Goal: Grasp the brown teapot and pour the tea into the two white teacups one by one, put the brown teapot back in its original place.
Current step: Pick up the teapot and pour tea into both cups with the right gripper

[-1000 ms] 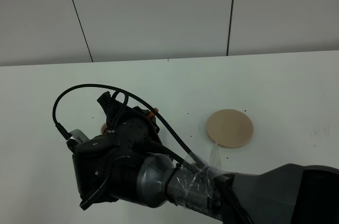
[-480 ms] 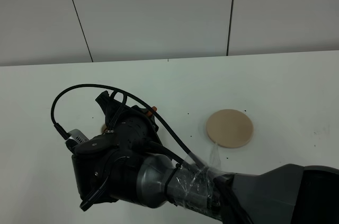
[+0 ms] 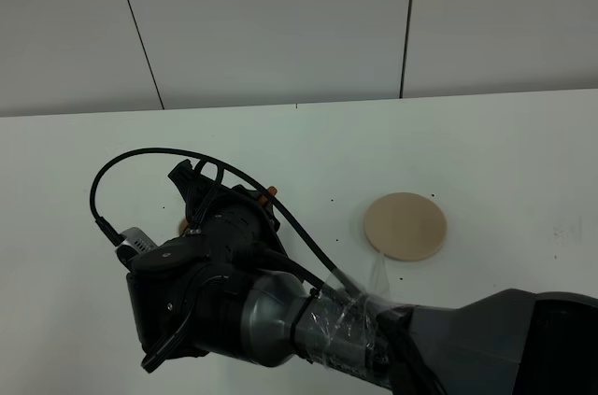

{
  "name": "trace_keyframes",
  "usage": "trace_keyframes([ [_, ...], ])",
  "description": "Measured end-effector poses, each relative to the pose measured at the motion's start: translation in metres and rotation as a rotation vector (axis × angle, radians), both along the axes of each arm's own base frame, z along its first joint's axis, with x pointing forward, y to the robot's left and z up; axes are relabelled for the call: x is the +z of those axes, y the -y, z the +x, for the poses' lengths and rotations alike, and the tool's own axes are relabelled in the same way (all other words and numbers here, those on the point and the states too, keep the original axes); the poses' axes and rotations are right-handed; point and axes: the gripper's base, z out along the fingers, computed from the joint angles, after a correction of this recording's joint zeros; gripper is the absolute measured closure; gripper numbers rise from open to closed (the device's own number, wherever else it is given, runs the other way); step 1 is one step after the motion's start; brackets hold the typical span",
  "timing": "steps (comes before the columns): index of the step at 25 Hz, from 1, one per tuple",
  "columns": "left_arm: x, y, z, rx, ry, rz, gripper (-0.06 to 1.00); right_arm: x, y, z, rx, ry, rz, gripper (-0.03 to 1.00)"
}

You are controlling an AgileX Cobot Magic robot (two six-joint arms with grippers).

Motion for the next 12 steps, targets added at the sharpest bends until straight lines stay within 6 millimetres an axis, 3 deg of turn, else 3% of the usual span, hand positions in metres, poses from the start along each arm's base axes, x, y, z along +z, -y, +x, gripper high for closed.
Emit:
trace_keyframes([
  [12, 0.0000, 0.0000, 0.0000, 0.000, 0.000, 0.000, 0.57, 0.0024, -0.0021, -0.0019, 0.018, 0.031, -0.017, 0.88],
])
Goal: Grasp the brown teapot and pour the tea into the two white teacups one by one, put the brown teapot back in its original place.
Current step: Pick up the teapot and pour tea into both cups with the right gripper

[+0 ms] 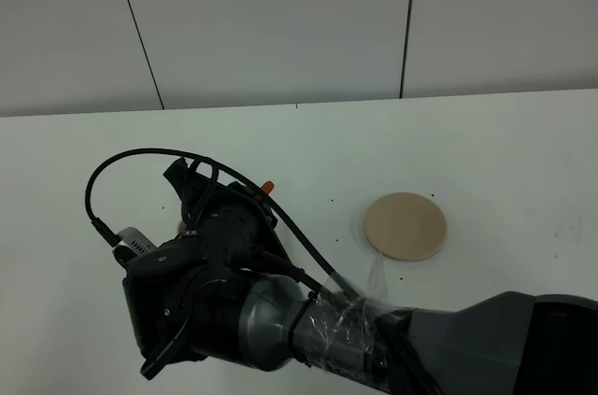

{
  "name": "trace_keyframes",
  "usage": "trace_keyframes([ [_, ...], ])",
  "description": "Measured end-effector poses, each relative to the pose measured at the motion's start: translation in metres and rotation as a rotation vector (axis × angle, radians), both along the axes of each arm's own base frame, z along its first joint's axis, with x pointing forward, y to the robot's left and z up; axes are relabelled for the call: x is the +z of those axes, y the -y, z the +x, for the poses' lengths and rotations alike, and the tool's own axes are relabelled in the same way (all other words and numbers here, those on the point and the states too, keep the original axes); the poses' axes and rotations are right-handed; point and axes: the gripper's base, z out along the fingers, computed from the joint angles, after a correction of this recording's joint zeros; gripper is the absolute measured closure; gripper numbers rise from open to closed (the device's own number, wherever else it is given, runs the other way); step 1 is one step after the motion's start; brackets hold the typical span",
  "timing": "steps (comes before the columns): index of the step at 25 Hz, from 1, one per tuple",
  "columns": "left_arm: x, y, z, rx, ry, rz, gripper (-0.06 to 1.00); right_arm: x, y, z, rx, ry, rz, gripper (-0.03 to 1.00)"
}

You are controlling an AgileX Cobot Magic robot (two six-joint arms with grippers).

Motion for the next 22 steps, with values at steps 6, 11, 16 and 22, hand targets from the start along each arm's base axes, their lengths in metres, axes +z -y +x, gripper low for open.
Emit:
trace_keyframes([
  [6, 0.0000, 0.0000, 0.0000, 0.000, 0.000, 0.000, 0.57, 0.0002, -0.0005, -0.0006, 0.003, 0.002, -0.001, 0.88],
  [11, 0.0000, 0.0000, 0.0000, 0.000, 0.000, -0.001, 0.57, 0.0002, -0.0005, -0.0006, 0.003, 0.002, -0.001, 0.88],
  [16, 0.0000, 0.0000, 0.0000, 0.000, 0.000, -0.001, 0.57, 0.0003, -0.0005, -0.0007, 0.003, 0.004, -0.002, 0.88],
  [22, 0.0000, 0.0000, 0.0000, 0.000, 0.000, 0.000, 0.57, 0.0011, -0.0007, -0.0007, 0.006, 0.014, -0.008, 0.88],
])
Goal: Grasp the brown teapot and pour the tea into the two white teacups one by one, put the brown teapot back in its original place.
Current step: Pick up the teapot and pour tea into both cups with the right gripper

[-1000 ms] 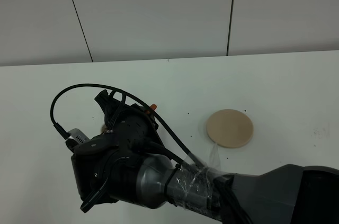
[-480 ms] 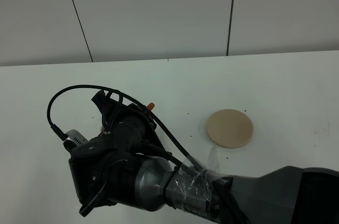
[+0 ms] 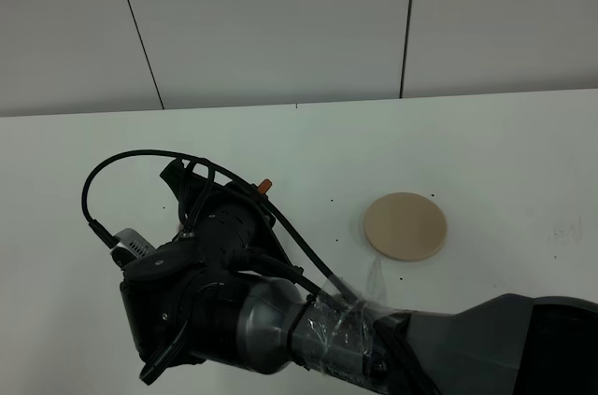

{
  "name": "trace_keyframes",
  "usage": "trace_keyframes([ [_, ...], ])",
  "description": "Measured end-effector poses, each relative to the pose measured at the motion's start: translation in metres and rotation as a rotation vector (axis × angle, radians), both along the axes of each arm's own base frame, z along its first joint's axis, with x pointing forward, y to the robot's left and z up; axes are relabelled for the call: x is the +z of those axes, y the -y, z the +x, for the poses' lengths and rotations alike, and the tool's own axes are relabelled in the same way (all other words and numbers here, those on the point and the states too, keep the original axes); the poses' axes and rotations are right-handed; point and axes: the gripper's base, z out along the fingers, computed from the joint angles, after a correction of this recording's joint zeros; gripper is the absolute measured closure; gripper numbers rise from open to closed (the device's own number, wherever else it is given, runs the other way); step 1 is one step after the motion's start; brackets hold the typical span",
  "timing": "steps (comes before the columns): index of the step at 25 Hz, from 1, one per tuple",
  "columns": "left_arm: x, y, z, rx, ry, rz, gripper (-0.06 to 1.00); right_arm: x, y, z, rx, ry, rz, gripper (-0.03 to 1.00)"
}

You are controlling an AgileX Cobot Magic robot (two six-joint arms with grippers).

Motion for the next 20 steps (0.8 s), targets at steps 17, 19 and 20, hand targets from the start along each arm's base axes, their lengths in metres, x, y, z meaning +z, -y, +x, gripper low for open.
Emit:
trace_keyframes([
  [17, 0.0000, 0.0000, 0.0000, 0.000, 0.000, 0.000, 0.57, 0.0002, 0.0007, -0.0008, -0.010, 0.001, -0.007, 0.88],
  [19, 0.0000, 0.0000, 0.0000, 0.000, 0.000, 0.000, 0.57, 0.0002, 0.0009, -0.0009, -0.012, 0.001, -0.009, 0.88],
  [20, 0.0000, 0.0000, 0.0000, 0.000, 0.000, 0.000, 0.57, 0.0002, 0.0009, -0.0009, -0.012, 0.001, -0.009, 0.88],
])
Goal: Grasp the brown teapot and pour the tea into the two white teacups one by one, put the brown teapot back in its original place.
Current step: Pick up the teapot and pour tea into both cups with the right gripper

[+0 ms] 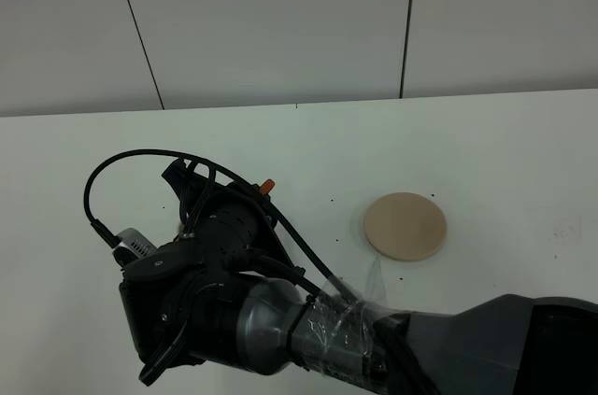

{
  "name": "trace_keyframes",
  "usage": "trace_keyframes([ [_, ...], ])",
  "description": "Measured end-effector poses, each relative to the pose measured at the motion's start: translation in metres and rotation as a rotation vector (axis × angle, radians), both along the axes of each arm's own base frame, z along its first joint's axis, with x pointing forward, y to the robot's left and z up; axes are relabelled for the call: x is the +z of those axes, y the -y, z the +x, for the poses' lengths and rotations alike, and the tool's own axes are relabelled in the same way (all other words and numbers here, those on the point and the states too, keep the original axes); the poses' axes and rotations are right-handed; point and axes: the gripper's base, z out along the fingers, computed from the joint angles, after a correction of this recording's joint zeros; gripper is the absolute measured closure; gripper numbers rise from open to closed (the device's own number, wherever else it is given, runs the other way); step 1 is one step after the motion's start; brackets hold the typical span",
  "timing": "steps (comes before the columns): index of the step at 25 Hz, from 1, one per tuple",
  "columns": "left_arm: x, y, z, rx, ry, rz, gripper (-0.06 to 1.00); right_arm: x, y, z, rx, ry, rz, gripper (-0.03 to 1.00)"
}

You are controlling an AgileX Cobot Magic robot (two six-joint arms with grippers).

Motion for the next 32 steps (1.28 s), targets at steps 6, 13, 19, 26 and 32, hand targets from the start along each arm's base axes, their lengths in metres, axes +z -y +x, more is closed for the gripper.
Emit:
trace_keyframes([
  [6, 0.0000, 0.0000, 0.0000, 0.000, 0.000, 0.000, 0.57, 0.0000, 0.0002, 0.0000, -0.002, 0.000, -0.001, 0.88],
  [13, 0.0000, 0.0000, 0.0000, 0.000, 0.000, 0.000, 0.57, 0.0000, 0.0003, 0.0000, -0.002, 0.000, -0.002, 0.88],
  [19, 0.0000, 0.0000, 0.0000, 0.000, 0.000, 0.000, 0.57, 0.0001, 0.0005, 0.0000, -0.005, 0.001, -0.002, 0.88],
  [26, 0.0000, 0.0000, 0.0000, 0.000, 0.000, 0.000, 0.57, 0.0001, 0.0005, 0.0000, -0.004, 0.000, -0.003, 0.88],
  [32, 0.0000, 0.0000, 0.0000, 0.000, 0.000, 0.000, 0.57, 0.0001, 0.0005, 0.0000, -0.004, 0.000, -0.003, 0.88],
])
